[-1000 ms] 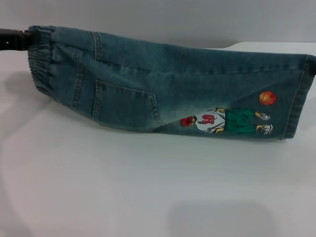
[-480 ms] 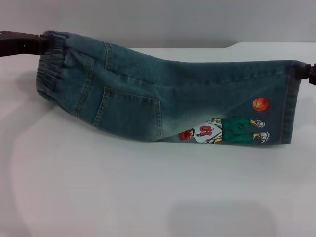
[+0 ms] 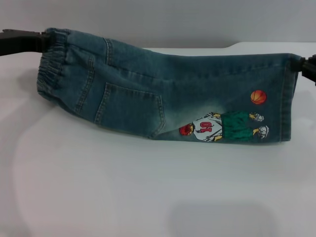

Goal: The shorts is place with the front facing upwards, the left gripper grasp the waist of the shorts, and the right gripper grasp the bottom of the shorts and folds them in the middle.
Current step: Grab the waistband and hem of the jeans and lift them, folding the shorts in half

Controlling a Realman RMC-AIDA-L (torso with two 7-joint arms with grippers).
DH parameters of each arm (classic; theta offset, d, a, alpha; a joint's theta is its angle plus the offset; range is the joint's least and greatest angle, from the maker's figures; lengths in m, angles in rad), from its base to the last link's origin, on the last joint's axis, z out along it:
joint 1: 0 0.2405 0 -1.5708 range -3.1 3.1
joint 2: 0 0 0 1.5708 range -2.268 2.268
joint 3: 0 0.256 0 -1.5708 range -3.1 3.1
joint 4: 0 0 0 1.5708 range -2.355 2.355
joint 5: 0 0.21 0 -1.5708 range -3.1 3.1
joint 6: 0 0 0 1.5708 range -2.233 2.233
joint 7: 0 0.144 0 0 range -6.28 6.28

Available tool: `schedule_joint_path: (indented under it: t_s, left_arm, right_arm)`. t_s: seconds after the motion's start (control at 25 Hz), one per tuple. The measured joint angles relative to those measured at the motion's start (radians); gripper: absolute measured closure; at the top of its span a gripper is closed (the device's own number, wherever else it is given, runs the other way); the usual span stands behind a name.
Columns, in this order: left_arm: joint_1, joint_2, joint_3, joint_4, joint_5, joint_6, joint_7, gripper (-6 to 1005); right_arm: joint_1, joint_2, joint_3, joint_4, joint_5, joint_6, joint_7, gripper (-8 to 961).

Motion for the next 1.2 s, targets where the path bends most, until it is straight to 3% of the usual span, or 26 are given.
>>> schedule_joint_path:
  t_s: [1.2]
  left_arm:
    - [-0.011,-0.002,0.204,-0.104,-0.081,-0.236,0.006,871]
  right_arm:
    - [0.043,0.003,-0.042,0.241,0.026,0.333,-0.104,937]
